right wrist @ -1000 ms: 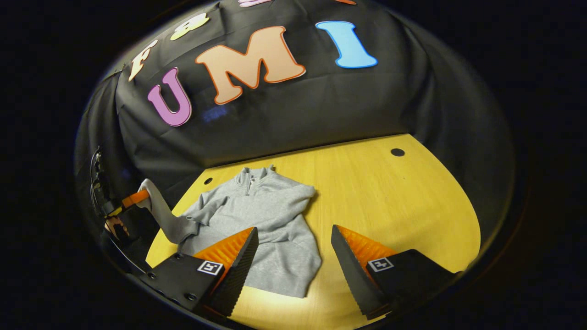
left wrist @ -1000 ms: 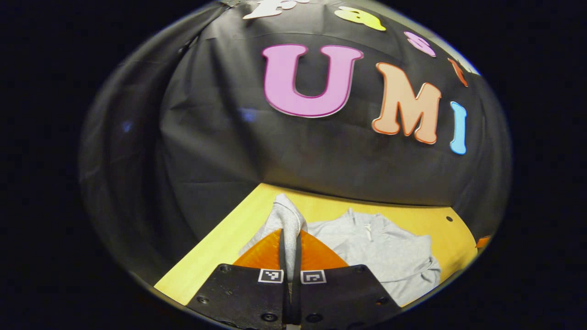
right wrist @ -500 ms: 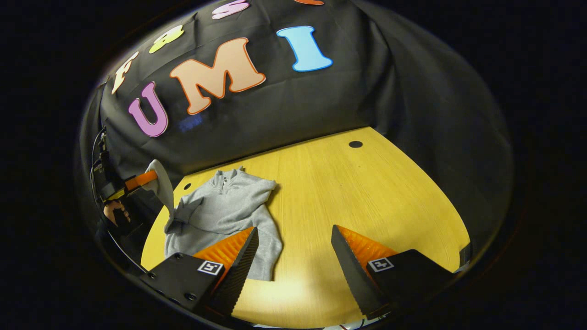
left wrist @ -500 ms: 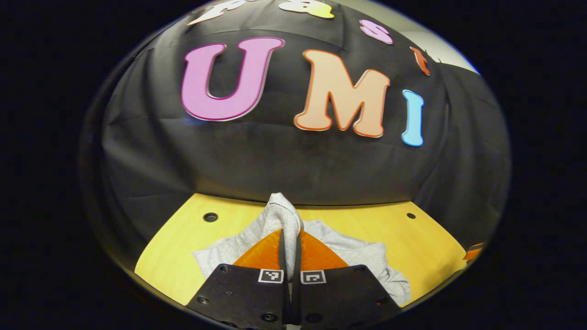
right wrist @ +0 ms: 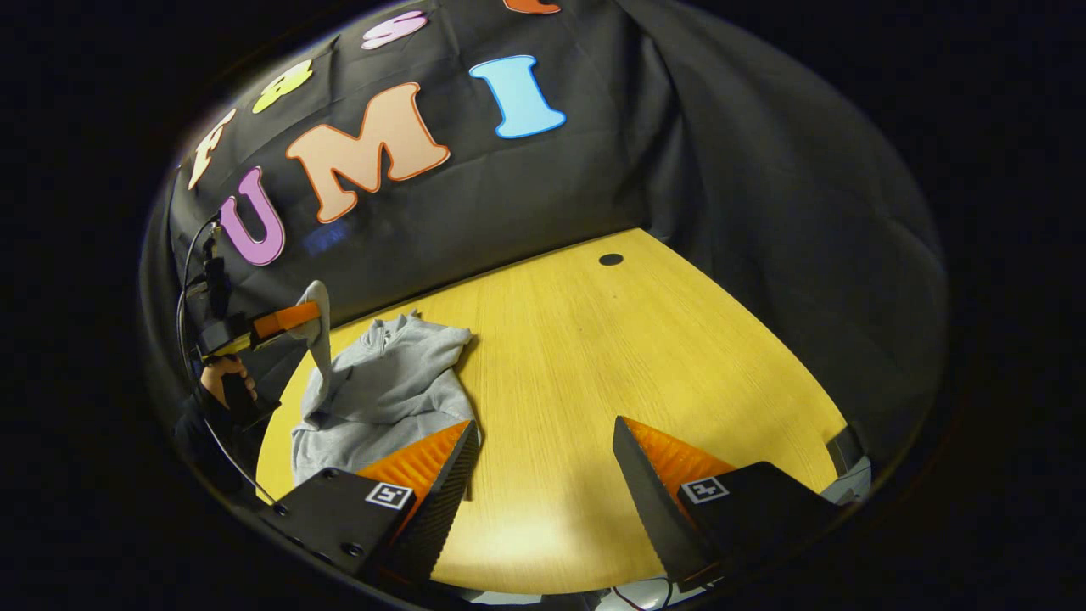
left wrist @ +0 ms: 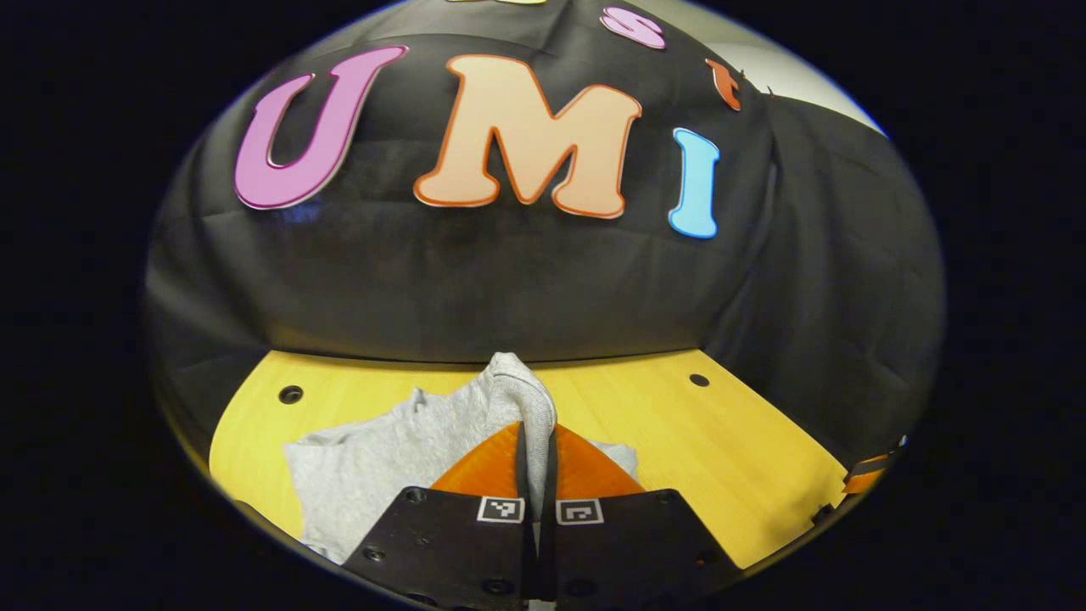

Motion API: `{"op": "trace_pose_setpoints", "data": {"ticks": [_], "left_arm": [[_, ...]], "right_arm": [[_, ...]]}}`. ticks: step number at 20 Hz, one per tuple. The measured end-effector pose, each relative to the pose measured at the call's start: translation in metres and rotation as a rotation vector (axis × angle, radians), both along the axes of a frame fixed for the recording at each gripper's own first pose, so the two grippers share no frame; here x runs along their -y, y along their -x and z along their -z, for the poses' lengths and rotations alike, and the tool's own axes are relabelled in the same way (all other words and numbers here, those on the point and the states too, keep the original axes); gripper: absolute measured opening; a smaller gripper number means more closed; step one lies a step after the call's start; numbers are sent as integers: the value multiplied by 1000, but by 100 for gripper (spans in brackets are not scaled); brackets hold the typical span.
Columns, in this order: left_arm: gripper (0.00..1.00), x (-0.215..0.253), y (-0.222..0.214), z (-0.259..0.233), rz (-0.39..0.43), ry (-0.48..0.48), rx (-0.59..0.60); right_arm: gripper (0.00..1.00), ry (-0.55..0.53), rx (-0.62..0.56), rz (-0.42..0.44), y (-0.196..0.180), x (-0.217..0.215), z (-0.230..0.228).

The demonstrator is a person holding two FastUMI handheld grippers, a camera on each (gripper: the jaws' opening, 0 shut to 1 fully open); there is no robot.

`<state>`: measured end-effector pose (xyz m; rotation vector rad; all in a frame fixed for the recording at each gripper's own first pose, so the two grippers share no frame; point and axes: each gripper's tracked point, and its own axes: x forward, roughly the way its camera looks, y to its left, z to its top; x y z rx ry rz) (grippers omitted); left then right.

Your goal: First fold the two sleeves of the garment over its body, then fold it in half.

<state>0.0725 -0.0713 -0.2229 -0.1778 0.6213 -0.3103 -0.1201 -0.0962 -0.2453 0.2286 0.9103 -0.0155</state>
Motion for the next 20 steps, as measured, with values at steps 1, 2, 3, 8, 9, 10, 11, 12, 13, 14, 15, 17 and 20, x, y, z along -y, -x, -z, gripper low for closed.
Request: {"op": "trace_pose_setpoints", "data": {"ticks": [1, 2, 3, 8, 9, 10, 11, 12, 13, 14, 15, 17, 20], "left_arm": [[0, 11, 2, 12, 21, -1, -19], [0, 21, 5, 22, 40, -8, -41], [0, 28, 7, 34, 59, -20, -67], [0, 54, 22, 88, 123, -84, -165], [0, 57, 25, 98, 117, -96, -185], [0, 57, 27, 105, 109, -104, -198], [1, 60, 25, 113, 106, -109, -209], [5, 63, 25, 117, 111, -109, -214], [2, 67, 24, 118, 117, -104, -217], [5, 73, 24, 118, 133, -77, -217], [10, 80, 26, 117, 147, -56, -218], [31, 79, 27, 109, 161, -58, -205], [80, 72, 17, 92, 147, -65, -146]], "right_arm": [[98, 3, -4, 8, 4, 4, 0], [98, 7, -10, 14, 7, 7, 2], [98, 11, -15, 19, 10, 10, 2], [98, 16, -34, 26, 21, 11, 7], [98, 15, -37, 24, 21, 10, 8], [95, 16, -41, 20, 23, 9, 10], [98, 17, -46, 17, 24, 8, 12], [98, 16, -50, 13, 25, 6, 13], [95, 15, -54, 9, 25, 4, 15], [99, 15, -56, 5, 24, 2, 16], [98, 15, -56, 0, 22, 0, 17], [98, 10, -57, -16, 17, -7, 19], [95, 0, -41, -54, 3, -24, 19]]}}
